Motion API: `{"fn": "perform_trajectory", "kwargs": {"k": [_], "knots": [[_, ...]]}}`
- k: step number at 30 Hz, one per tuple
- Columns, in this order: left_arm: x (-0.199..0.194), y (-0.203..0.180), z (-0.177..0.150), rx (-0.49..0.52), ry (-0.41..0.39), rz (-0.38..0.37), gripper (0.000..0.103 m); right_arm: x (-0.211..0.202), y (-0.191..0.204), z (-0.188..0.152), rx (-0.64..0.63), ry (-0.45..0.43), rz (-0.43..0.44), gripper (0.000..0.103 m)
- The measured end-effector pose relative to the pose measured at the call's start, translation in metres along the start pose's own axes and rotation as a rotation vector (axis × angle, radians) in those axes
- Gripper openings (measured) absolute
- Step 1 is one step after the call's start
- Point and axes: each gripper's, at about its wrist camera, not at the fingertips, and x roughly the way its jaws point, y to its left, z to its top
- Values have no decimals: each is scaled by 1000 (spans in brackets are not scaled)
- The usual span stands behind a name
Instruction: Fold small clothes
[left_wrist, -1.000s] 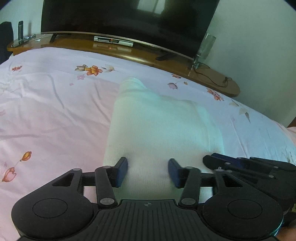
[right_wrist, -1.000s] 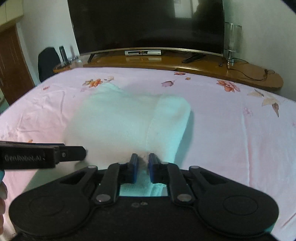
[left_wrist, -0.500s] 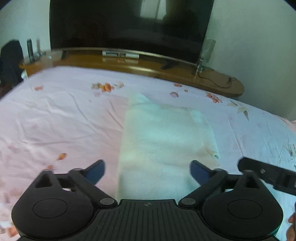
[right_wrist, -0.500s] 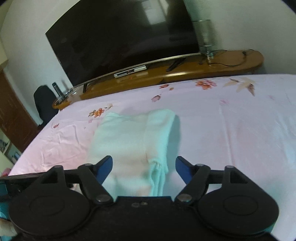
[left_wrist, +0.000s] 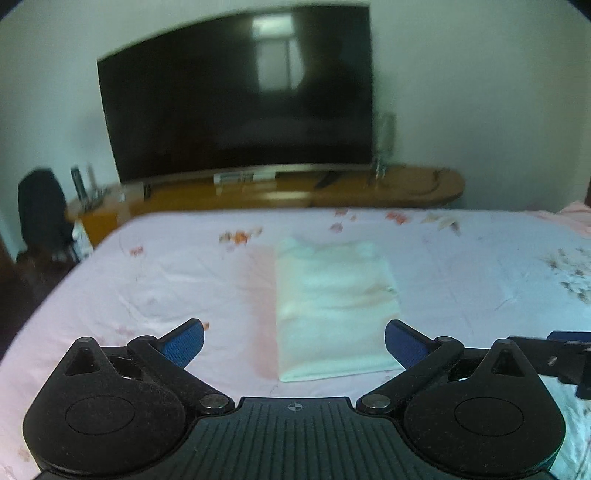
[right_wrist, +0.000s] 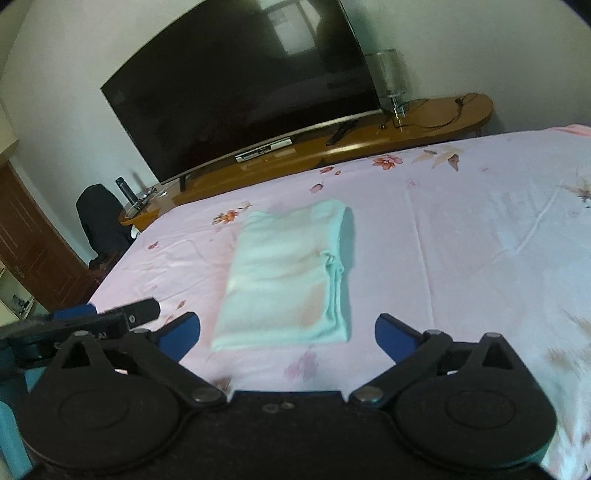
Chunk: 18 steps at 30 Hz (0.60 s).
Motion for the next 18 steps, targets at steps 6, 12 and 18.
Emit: {"fn": "perform_trajectory", "kwargs": {"k": [6, 12, 18], "knots": [[-43, 0, -7, -3, -32, -17, 103, -44, 15, -25, -6, -35, -21, 102], [-57, -5, -17, 69, -5, 24, 103, -72, 26, -39, -9, -73, -84, 102], [-63, -4, -27, 45, 20, 33, 103, -83, 39, -48, -46, -96, -172, 102]]}}
